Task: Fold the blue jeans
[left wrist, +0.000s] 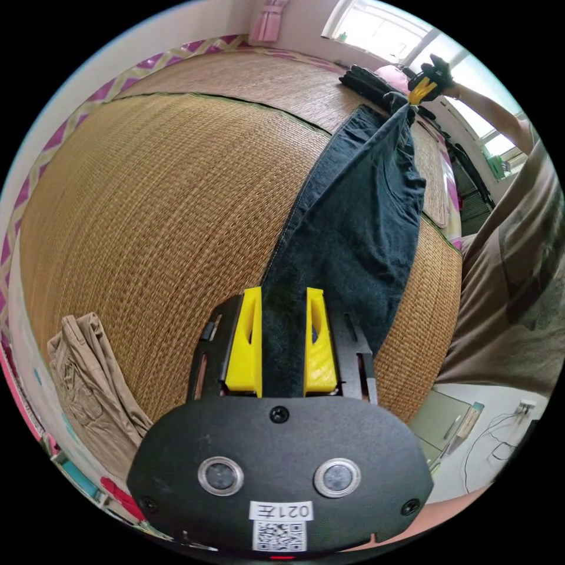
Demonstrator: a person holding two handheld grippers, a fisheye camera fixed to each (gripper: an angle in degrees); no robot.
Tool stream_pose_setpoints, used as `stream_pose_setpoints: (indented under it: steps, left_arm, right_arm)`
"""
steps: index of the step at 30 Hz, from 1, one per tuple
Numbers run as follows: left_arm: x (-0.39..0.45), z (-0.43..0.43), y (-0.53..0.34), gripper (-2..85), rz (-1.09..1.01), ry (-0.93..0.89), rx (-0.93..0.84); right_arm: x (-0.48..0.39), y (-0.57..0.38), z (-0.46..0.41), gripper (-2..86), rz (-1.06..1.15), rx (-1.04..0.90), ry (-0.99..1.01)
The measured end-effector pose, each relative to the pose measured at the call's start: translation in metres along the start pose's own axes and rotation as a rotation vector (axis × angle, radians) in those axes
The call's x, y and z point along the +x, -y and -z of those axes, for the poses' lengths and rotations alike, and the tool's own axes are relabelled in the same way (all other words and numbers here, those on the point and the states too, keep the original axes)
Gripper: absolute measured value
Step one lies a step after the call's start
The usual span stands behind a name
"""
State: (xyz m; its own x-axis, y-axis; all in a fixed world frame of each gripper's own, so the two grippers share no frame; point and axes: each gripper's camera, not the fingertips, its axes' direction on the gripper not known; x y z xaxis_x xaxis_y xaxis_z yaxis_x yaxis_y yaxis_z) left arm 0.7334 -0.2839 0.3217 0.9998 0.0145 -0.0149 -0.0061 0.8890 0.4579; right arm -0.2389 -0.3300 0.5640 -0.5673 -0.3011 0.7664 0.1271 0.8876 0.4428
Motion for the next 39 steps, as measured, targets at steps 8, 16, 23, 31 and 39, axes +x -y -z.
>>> stream_pose_setpoints:
  steps: [8, 16, 23, 31, 39]
  left_arm:
    - [0.010, 0.025, -0.023, 0.2, -0.084, -0.048, -0.071]
    - [0.170, 0.132, -0.179, -0.9, 0.020, -0.073, 0.159]
    - [0.286, -0.002, -0.327, -0.4, 0.618, -0.229, 0.231]
    - [0.303, -0.100, -0.444, 0.4, 0.979, -0.500, 0.362]
    - [0.332, -0.043, -0.520, 0.6, 0.915, -0.460, 0.612]
  right_arm:
    - [-0.026, -0.034, 0.007, -0.8, -0.021, -0.019, -0.078]
    - [-0.065, -0.119, -0.024, -0.7, -0.046, -0.037, 0.168]
    - [-0.114, -0.199, -0.158, -0.6, -0.228, -0.168, 0.372]
    - [-0.092, -0.279, -0.208, 2.7, -0.390, -0.034, 0.515]
    - [-0.044, -0.384, -0.158, 6.9, -0.650, 0.268, 0.331]
